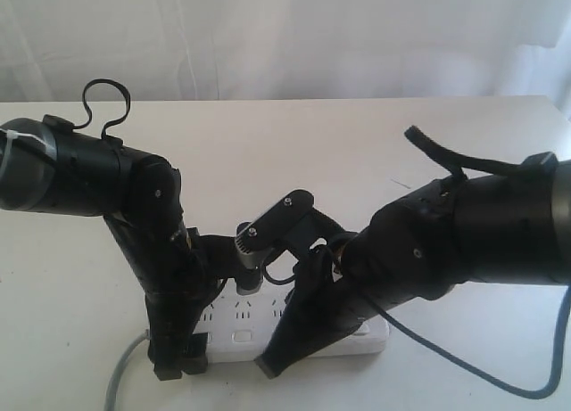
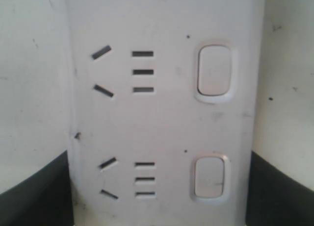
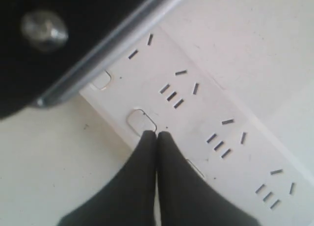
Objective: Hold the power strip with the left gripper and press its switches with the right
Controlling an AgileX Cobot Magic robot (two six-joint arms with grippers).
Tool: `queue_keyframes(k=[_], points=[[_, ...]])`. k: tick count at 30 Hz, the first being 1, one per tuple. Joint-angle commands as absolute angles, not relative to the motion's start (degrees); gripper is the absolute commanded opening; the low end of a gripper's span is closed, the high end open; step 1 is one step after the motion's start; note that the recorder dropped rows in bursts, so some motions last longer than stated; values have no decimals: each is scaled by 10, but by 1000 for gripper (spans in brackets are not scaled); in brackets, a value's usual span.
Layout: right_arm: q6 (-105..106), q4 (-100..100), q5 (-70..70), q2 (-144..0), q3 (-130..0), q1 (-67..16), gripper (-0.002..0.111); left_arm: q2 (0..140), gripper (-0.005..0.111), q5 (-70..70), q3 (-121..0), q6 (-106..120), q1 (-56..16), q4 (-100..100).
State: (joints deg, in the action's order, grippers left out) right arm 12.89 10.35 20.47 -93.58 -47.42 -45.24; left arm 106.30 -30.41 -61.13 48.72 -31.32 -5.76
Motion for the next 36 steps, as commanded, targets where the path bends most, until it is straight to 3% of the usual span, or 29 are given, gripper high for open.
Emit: queue_keyframes(k=[1, 36], points=[[127, 107, 196, -941, -472, -451, 0, 1088, 0, -312, -601, 484, -314, -53], [133, 154, 173, -1005, -472, -471, 0, 1088, 0, -311, -601, 484, -314, -53]])
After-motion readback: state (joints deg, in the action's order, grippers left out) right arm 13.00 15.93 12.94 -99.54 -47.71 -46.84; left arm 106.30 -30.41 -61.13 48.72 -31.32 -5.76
